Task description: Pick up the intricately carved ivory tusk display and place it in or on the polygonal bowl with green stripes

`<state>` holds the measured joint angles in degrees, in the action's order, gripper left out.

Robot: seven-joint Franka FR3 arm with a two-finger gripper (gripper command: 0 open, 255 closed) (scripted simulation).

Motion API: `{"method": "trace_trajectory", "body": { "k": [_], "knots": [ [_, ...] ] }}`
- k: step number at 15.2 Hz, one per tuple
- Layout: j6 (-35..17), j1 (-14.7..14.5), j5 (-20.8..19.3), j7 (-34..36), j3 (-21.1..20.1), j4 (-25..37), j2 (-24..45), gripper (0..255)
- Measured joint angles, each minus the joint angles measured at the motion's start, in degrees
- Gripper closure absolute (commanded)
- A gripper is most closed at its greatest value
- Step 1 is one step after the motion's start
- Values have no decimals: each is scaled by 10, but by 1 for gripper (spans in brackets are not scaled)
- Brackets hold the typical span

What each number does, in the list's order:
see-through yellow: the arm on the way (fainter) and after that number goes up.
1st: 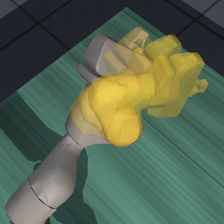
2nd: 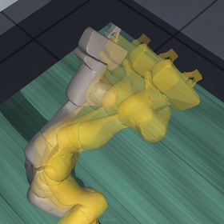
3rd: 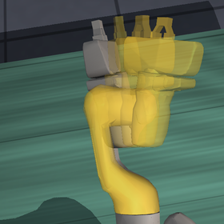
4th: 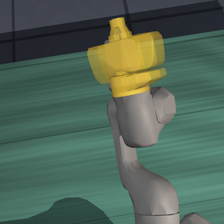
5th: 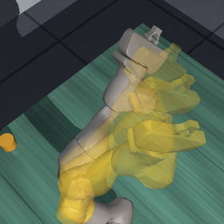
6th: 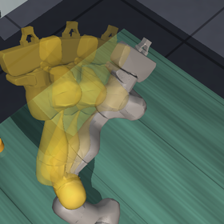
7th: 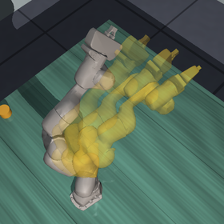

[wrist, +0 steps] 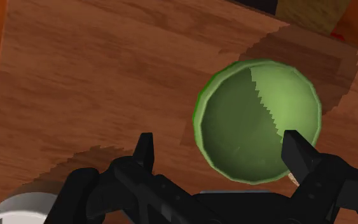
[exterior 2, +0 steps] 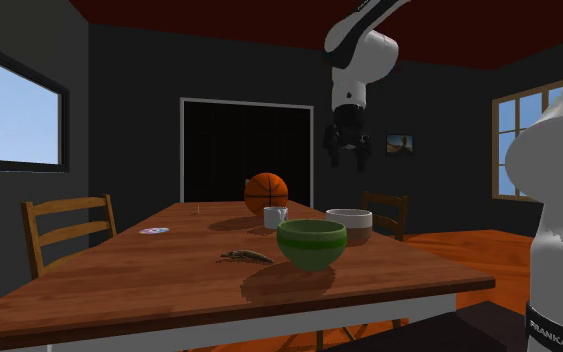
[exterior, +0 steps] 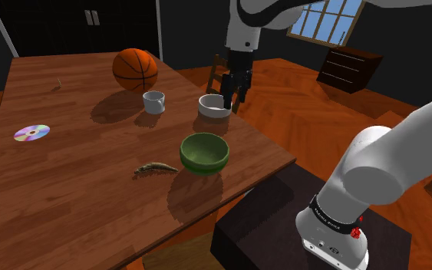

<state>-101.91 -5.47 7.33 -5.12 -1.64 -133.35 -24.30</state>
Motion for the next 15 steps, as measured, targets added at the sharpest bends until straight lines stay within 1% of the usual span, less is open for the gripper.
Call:
{"method": "trace_trajectory", "body": {
  "k": [6,11,15],
  "knots": [
    [-66,-34,3,-60,-24,49,122,0],
    [-105,-61,-1,-102,-48,90,209,0],
    [-128,-82,-11,-130,-68,138,284,0]
  ]
}}
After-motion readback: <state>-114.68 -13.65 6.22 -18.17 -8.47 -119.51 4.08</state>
